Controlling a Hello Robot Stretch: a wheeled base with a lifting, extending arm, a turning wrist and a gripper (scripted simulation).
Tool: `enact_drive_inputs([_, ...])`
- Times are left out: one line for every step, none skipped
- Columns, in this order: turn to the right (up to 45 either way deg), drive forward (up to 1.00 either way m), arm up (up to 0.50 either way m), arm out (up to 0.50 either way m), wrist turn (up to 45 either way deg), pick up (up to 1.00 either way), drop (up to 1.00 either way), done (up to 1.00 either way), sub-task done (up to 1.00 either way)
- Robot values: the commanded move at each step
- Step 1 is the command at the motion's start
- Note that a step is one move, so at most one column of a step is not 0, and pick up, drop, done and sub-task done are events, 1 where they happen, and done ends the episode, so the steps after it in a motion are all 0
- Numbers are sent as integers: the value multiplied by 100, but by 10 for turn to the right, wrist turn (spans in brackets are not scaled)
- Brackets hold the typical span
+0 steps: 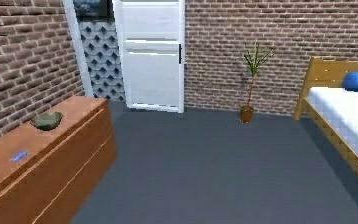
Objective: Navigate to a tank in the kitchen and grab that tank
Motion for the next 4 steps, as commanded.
enact_drive_inputs([-30,0,0,0,0,0,0,0,0])
enact_drive_inputs([0,100,0,0,0,0,0,0,0])
enact_drive_inputs([0,75,0,0,0,0,0,0,0])
enact_drive_inputs([-270,0,0,0,0,0,0,0,0])
